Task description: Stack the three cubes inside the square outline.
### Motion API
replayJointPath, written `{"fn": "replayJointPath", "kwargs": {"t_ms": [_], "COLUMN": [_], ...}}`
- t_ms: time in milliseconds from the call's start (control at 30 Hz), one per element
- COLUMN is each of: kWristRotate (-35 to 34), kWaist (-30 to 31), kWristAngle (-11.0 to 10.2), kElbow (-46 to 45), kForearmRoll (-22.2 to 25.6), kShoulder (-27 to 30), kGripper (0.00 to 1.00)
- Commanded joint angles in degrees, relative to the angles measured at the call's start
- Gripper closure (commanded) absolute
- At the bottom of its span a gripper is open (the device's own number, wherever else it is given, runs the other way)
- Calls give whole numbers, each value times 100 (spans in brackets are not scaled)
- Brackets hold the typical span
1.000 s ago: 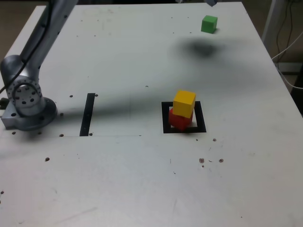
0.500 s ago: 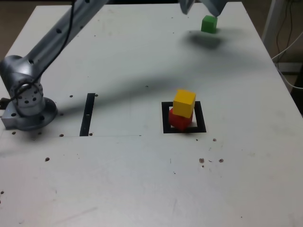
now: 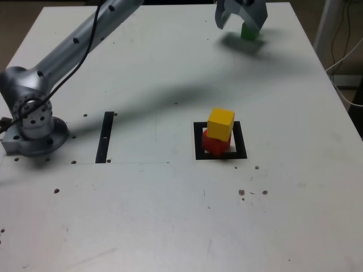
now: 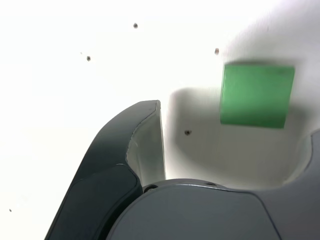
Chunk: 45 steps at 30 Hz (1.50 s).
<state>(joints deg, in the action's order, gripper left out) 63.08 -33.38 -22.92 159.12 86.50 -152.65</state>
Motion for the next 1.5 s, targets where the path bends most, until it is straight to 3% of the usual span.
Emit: {"fn": "replayJointPath", "kwargs": {"t_ms": [0, 533, 800, 1233, 1467], "kWristRotate": [20, 53, 44, 91, 120], "kWaist": [-1, 129, 128, 85, 60], "kWristAngle": [-52, 33, 126, 546, 823], "kElbow": [122, 177, 267, 268, 269], "kForearmRoll": [-60, -253, -321, -383, -392], "kShoulder": [-36, -226, -224, -201, -165], "kGripper": [9, 19, 48, 72, 90]}}
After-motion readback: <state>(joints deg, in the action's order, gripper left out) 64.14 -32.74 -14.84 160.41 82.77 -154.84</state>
